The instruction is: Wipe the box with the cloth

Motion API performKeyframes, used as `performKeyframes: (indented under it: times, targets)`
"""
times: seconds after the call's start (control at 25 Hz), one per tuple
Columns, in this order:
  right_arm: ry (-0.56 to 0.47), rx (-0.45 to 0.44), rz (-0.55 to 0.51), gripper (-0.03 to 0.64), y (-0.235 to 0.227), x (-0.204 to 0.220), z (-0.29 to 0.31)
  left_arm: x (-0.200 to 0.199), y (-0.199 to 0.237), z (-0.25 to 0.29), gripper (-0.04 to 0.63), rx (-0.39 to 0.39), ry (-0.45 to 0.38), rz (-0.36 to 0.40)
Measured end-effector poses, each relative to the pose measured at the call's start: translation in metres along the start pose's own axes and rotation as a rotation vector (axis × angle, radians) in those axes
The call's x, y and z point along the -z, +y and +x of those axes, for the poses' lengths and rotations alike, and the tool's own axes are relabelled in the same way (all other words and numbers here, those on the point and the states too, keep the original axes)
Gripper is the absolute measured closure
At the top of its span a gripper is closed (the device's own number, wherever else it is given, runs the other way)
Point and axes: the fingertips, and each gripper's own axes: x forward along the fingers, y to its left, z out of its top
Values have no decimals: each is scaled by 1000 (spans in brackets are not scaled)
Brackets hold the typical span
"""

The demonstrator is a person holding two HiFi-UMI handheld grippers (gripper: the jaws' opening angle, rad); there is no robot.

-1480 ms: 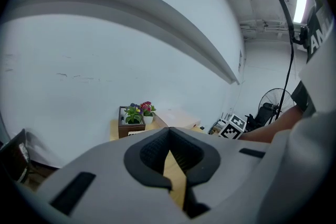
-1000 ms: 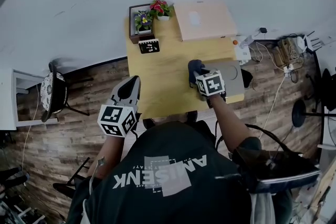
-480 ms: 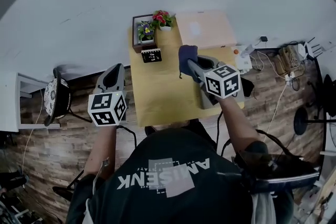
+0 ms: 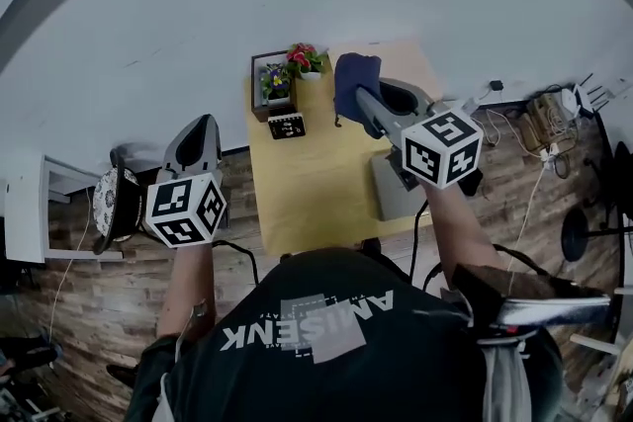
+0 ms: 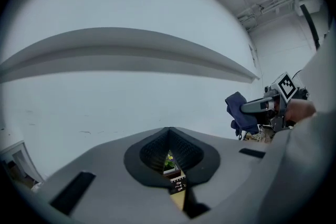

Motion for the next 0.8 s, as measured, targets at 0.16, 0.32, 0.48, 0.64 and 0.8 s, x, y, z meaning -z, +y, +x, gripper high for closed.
performKeyframes:
  times: [0.16, 0.32, 0.48, 0.64, 0.8]
  targets:
    - [-27, 6, -1, 546, -6, -8, -5, -14, 5, -3, 595, -51, -46, 31]
    - [-16, 67, 0, 546, -19, -4, -8, -21, 0, -10, 595, -14, -102, -32]
    - [-18, 87, 15, 546, -26, -1, -10, -19, -8, -9, 595, 10, -87, -23]
    - [-9, 91, 14, 546, -27, 0, -10, -15, -13, -6, 595, 37, -81, -54]
    - [-12, 95, 15, 546, -24, -1, -10, -17, -12, -7, 595, 31, -89, -43]
